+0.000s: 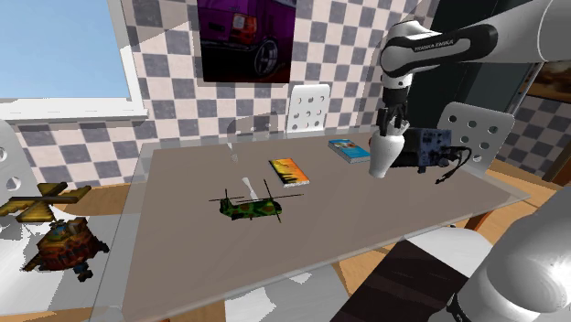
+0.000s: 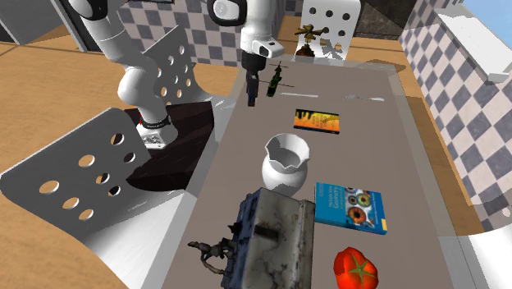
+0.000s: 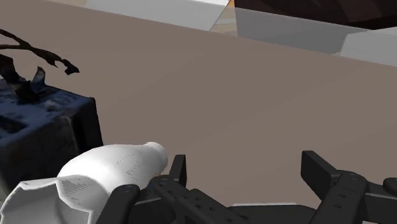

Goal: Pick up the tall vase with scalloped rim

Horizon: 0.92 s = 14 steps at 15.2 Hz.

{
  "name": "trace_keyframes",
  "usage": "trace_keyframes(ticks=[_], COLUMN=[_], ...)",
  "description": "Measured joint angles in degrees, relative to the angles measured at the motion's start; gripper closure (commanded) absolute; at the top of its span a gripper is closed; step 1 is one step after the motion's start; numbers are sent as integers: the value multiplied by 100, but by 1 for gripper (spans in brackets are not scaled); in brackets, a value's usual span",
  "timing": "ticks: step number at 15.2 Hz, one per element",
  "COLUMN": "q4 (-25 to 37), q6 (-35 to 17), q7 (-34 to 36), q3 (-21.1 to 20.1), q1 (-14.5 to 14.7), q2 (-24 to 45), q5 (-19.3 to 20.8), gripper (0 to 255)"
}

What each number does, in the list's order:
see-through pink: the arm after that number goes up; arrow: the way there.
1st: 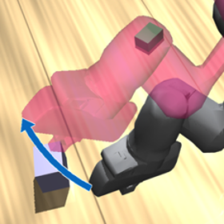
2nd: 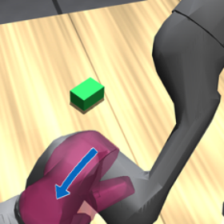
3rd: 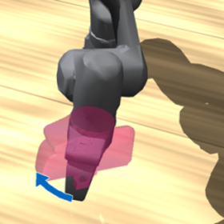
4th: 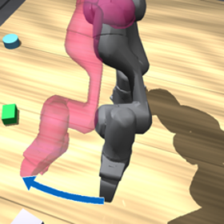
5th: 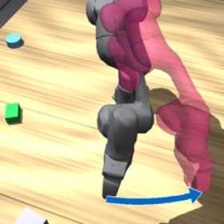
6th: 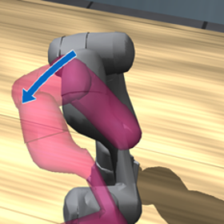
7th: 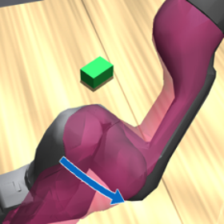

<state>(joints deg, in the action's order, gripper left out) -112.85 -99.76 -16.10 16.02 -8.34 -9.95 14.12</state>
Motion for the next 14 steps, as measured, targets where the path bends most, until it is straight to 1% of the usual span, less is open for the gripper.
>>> trace_keyframes(ticks=[5,9,14], q4=[1045,2093,3586], q6=[-34,62,366], q7=[-583,-998,-1535], q3=[289,432,553], q1=[-200,-390,-764], q2=[995,1890,2994], q5=[-62,-223,-471], gripper=[0,0,0])
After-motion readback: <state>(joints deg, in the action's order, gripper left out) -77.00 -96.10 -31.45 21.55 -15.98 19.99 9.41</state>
